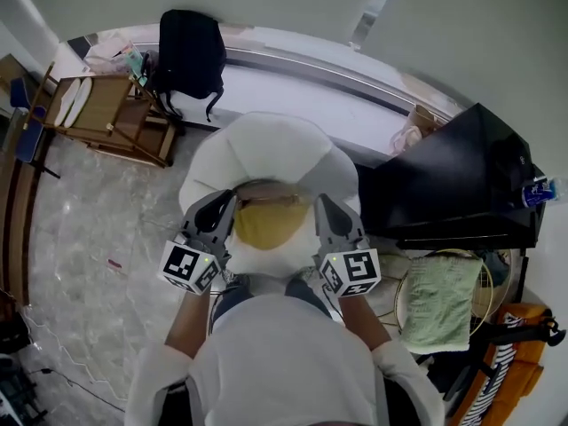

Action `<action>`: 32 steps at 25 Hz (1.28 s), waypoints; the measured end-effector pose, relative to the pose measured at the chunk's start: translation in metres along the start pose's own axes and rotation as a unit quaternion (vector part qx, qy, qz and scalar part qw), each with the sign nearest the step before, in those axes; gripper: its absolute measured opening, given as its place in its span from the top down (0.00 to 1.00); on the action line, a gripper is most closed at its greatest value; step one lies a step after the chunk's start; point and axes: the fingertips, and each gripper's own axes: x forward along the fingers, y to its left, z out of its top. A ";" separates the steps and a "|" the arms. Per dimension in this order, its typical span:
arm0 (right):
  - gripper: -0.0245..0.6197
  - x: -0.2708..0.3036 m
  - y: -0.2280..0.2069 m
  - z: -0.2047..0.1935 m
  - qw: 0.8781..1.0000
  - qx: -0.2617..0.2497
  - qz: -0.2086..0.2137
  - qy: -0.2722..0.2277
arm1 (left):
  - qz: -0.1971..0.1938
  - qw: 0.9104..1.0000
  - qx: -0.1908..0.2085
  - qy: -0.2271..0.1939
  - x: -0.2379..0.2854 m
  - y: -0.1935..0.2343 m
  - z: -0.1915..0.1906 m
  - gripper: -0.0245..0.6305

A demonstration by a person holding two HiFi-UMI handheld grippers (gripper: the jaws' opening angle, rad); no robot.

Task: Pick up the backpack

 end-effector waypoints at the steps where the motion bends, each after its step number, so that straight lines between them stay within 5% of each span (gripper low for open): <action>1: 0.92 0.002 -0.001 -0.003 1.000 0.002 0.002 0.003 | 0.001 1.000 -0.001 0.003 0.002 0.001 -0.002 0.88; 32: 0.92 0.069 -0.038 -0.123 0.997 0.029 0.000 0.075 | 0.005 0.995 -0.029 0.091 0.039 0.051 -0.123 0.88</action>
